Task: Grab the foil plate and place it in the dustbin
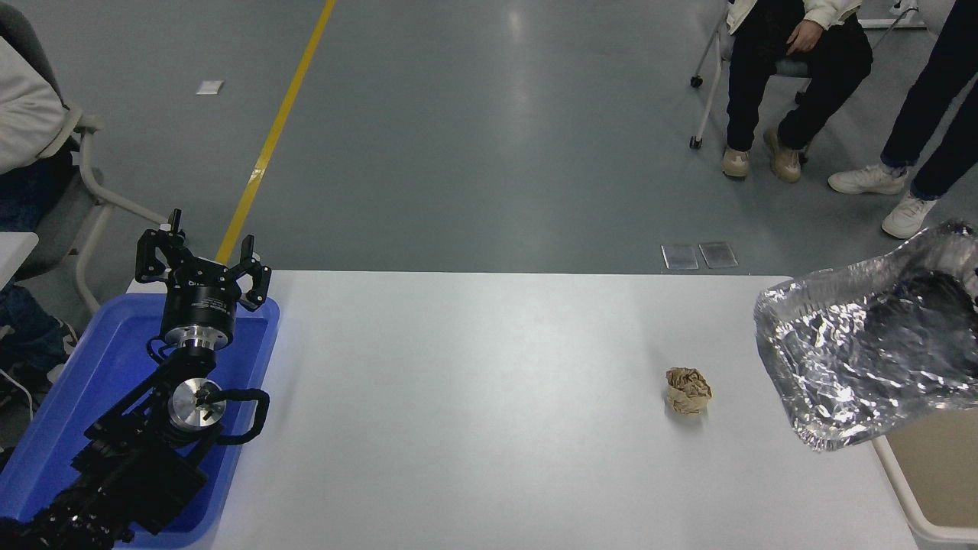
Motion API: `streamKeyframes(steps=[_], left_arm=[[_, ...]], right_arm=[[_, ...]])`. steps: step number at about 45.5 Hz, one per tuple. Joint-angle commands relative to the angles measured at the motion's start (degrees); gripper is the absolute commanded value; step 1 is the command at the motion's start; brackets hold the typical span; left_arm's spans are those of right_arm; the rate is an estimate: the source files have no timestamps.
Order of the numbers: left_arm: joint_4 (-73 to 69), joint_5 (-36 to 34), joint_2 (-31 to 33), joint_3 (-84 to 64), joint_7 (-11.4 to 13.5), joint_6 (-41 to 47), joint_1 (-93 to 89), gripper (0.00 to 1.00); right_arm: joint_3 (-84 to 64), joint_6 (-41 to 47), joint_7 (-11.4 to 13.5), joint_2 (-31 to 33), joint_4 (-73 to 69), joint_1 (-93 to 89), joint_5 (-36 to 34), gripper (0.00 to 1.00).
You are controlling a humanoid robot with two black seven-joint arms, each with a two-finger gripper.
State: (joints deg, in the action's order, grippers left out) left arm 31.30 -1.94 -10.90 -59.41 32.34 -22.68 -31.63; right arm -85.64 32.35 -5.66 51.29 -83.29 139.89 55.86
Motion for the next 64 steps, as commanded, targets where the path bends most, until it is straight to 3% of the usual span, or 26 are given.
streamKeyframes(steps=[1, 12, 22, 30, 36, 49, 50, 52, 54, 55, 64], left_arm=[[-0.01, 0.0, 0.0, 0.0, 0.0, 0.0, -0.01, 0.99], [-0.01, 0.0, 0.0, 0.0, 0.09, 0.0, -0.1, 0.99], [-0.01, 0.09, 0.0, -0.09, 0.09, 0.0, -0.1, 0.99], [-0.01, 0.09, 0.0, -0.09, 0.09, 0.0, -0.01, 0.99], [-0.01, 0.09, 0.0, -0.09, 0.09, 0.09, -0.1, 0.99], [-0.01, 0.09, 0.0, -0.09, 0.09, 0.09, -0.01, 0.99], [-0.01, 0.09, 0.0, -0.09, 0.09, 0.09, -0.1, 0.99], [-0.01, 0.09, 0.0, -0.09, 0.09, 0.09, -0.1, 0.99], [-0.01, 0.09, 0.0, -0.09, 0.09, 0.0, -0.1, 0.99], [-0.01, 0.09, 0.0, -0.09, 0.09, 0.0, -0.1, 0.99], [-0.01, 0.09, 0.0, -0.09, 0.09, 0.0, -0.1, 0.99]], right_arm=[[9.78, -3.35, -0.57, 9.52, 18.5, -18.75, 9.97, 0.0], [35.08, -13.97, -1.72, 9.62, 38.36, -55.92, 10.15, 0.0], [51.62, -24.88, -2.16, -0.56, 58.48, -83.36, 9.62, 0.0], [58.74, -24.88, -3.04, -7.6, 70.98, -91.55, 6.12, 0.0], [59.63, -24.88, -2.6, -10.06, 73.27, -93.05, 0.58, 0.0], [59.71, -24.97, -2.6, -12.7, 74.5, -95.42, -4.61, 0.0], [59.71, -24.88, -2.6, -12.7, 74.5, -95.42, -4.96, 0.13], [59.71, -24.88, -2.68, -12.7, 74.41, -95.42, -5.58, 0.59], [59.71, -24.8, -2.77, -12.7, 74.24, -95.42, -6.54, 0.96], [59.71, -24.8, -2.77, -12.62, 74.24, -95.51, -6.81, 1.0], [59.71, -24.62, -2.95, -12.79, 73.45, -95.25, -6.9, 1.0]])
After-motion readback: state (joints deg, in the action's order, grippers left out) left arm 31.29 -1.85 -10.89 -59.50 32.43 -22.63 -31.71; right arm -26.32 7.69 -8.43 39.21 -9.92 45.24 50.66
